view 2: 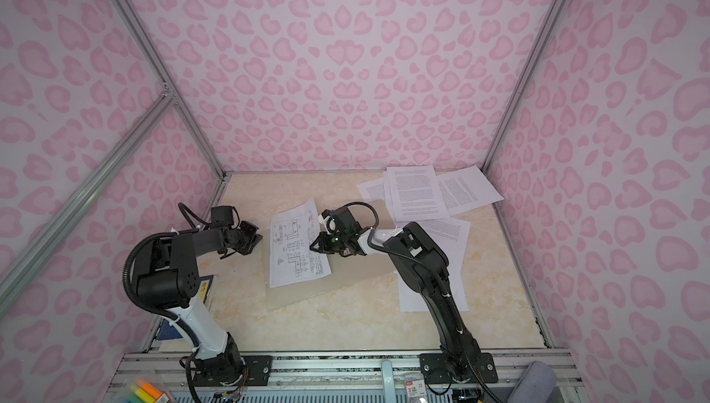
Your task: Put the files into the folder
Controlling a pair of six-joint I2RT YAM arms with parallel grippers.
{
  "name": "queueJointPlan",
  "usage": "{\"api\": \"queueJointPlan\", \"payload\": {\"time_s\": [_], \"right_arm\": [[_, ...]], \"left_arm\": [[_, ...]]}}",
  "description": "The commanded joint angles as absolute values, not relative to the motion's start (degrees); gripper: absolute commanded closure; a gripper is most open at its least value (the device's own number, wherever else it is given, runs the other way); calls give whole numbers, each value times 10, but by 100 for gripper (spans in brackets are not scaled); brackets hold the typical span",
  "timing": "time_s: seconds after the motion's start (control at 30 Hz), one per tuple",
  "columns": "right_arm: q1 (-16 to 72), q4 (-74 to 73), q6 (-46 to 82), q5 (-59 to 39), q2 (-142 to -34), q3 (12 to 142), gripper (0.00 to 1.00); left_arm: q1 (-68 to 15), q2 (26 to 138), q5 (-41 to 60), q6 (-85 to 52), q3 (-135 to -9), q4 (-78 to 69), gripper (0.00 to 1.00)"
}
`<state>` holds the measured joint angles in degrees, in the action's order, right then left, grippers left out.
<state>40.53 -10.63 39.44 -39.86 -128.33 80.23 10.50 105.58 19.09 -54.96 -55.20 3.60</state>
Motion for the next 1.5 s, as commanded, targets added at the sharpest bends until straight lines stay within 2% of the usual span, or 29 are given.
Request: {"api": "queueJointPlan", "payload": {"time_s": [0.0, 0.2, 0.8, 1.23, 1.47], "right_arm": [[408, -97, 376, -391, -1288, 799, 91], [408, -89, 342, -409, -1300, 813, 100], [395, 23, 212, -496, -1337, 905, 100], [395, 145, 118, -511, -1365, 967, 100], [403, 129, 121, -517, -1357, 953, 100]], "left_arm": [[106, 1064, 163, -552, -549, 95, 97], [107, 1070, 166, -553, -550, 92, 97], [107, 1078, 171, -552, -558, 94, 97], [108, 1084, 174, -552, -564, 98, 97], [108, 1084, 172, -553, -564, 99, 97]]}}
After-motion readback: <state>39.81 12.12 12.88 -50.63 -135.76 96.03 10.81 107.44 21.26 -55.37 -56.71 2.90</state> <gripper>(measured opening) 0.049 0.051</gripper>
